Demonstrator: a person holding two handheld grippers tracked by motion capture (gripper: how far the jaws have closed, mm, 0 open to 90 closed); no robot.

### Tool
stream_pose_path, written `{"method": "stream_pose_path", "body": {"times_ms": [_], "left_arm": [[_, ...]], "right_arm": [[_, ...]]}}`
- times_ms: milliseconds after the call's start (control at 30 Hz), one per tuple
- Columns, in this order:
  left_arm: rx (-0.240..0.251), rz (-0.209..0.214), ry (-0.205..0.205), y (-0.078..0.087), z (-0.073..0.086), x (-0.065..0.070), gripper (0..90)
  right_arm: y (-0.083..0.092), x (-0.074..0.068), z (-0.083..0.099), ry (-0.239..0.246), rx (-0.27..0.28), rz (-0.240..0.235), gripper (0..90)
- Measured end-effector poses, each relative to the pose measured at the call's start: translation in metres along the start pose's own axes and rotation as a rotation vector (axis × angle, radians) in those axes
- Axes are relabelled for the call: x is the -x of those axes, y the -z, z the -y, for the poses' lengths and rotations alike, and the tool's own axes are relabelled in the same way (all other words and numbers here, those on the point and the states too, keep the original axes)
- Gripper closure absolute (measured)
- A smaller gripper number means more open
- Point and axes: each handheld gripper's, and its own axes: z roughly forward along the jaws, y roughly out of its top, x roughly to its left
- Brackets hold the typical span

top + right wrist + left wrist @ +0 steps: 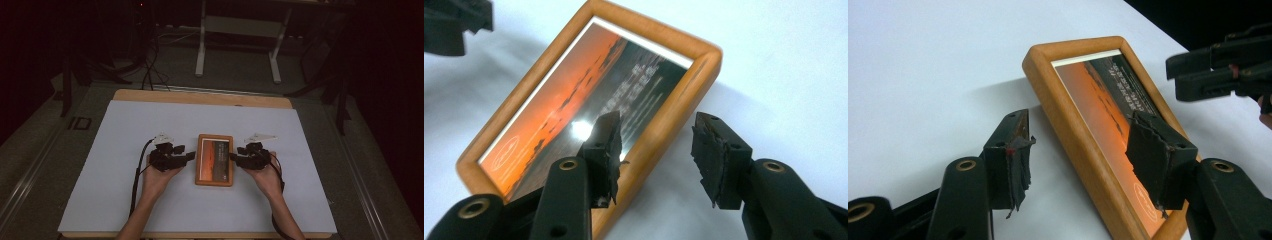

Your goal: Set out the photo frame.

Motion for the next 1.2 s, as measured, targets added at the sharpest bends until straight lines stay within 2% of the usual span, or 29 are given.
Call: {"method": "stream_pose_path", "body": {"times_ms": [67, 200, 267, 300, 400, 433, 533, 700, 833, 1000, 1200], "left_arm": [[0.008, 0.008, 0.005, 0.002, 0.003, 0.002, 43.1], [-0.018, -0.002, -0.006, 0.006, 0.009, 0.007, 43.6], [-0.018, -0.002, -0.006, 0.006, 0.009, 0.007, 43.6], [-0.031, 0.008, 0.003, 0.009, 0.013, 0.009, 43.6], [-0.039, 0.015, 0.002, 0.011, 0.015, 0.013, 43.4], [-0.039, 0.015, 0.002, 0.011, 0.015, 0.013, 43.3], [-0.044, 0.018, 0.009, 0.01, 0.02, 0.017, 42.7], [-0.042, 0.023, 0.022, 0.011, 0.023, 0.016, 42.2], [-0.039, 0.019, 0.008, 0.011, 0.023, 0.017, 44.1], [0.002, -0.047, -0.02, 0.013, 0.025, 0.023, 46.0], [0.005, -0.058, -0.027, 0.009, 0.026, 0.03, 41.7]], "right_arm": [[0.001, 0.001, -0.003, 0.006, 0.011, 0.006, 55.8], [0.002, 0.002, -0.01, 0.022, 0.023, 0.021, 62.2], [0.002, 0.002, -0.013, 0.03, 0.026, 0.022, 62.2], [0.002, 0.002, -0.017, 0.045, 0.035, 0.041, 75.3], [0.001, 0.001, -0.022, 0.074, 0.051, 0.052, 87.8], [0.001, 0.001, -0.022, 0.074, 0.051, 0.052, 87.8], [-0.009, -0.001, -0.029, 0.119, 0.041, 0.059, 90.0], [-0.024, -0.002, -0.033, 0.121, 0.019, 0.062, 90.0], [-0.03, -0.001, -0.036, 0.12, 0.016, 0.072, 90.0], [-0.041, 0.003, -0.035, 0.131, 0.004, 0.09, 90.0], [-0.042, 0.001, -0.034, 0.136, 0.002, 0.096, 90.0]]}}
